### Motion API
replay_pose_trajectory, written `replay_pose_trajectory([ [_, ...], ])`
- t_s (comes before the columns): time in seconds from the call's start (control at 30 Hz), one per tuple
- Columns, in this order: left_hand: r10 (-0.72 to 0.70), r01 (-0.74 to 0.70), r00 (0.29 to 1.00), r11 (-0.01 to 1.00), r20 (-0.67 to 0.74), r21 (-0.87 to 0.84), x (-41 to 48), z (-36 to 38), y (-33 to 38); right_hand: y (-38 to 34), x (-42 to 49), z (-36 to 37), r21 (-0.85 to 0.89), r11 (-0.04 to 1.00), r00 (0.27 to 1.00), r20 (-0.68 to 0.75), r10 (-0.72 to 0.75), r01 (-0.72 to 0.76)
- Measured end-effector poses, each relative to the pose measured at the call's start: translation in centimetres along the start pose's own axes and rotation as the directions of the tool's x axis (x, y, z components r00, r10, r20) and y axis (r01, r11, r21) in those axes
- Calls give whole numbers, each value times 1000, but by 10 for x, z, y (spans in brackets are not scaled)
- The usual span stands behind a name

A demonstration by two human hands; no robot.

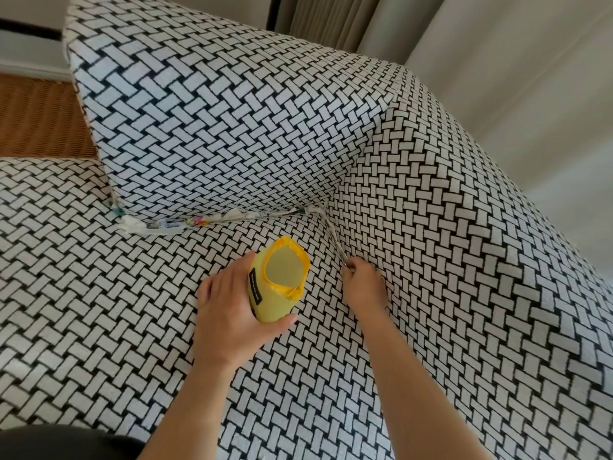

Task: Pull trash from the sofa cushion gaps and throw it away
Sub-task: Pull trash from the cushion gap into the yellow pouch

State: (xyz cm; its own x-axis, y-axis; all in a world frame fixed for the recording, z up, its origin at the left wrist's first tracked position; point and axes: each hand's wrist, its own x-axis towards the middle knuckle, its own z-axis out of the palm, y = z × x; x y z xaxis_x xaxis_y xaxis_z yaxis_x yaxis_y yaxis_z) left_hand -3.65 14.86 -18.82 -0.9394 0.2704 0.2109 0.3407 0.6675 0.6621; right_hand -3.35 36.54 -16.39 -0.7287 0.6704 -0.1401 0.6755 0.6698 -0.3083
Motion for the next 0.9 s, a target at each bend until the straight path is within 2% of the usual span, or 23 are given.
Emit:
replay_pose_trajectory([
  [0.2, -7, 7, 1000, 1000, 5, 0, 1, -1, 1, -6, 12, -13, -26, 1000, 959, 284, 7, 1],
  [0.3, -9, 10, 1000, 1000, 10, -2, 0, -1, 1, -7, 15, -15, 31, 999, 938, 345, 24, -37],
  [0.37, -8, 8, 1000, 1000, 9, 0, 0, 0, 0, -5, 12, -11, 72, 995, 963, 264, 43, -64],
  [0.43, -10, 10, 1000, 1000, 8, -3, 0, -1, 0, -1, 5, -2, 81, 995, 993, 107, 57, -66],
  [0.53, -8, 8, 1000, 1000, 11, 2, 1, 0, 0, 2, -5, 6, 35, 998, 994, -95, 51, -48],
  [0.67, -9, 9, 1000, 1000, 8, 3, 1, 1, -1, 4, -16, 8, -51, 998, 976, -212, -55, 45],
  [0.7, -9, 9, 1000, 1000, 7, 4, 0, 1, -1, 4, -22, 7, -19, 996, 972, -221, -84, 82],
  [0.77, -7, 7, 1000, 1000, 7, 11, 0, 1, 0, -1, -37, 2, 194, 968, 969, -218, -117, 161],
  [0.83, -9, 9, 1000, 1000, 11, 20, 0, 2, 0, -15, -54, -8, 515, 838, 981, -161, -109, 177],
  [0.9, -10, 9, 1000, 999, 20, 40, 0, 1, 0, -33, -68, -21, 741, 652, 986, -95, -135, 161],
])
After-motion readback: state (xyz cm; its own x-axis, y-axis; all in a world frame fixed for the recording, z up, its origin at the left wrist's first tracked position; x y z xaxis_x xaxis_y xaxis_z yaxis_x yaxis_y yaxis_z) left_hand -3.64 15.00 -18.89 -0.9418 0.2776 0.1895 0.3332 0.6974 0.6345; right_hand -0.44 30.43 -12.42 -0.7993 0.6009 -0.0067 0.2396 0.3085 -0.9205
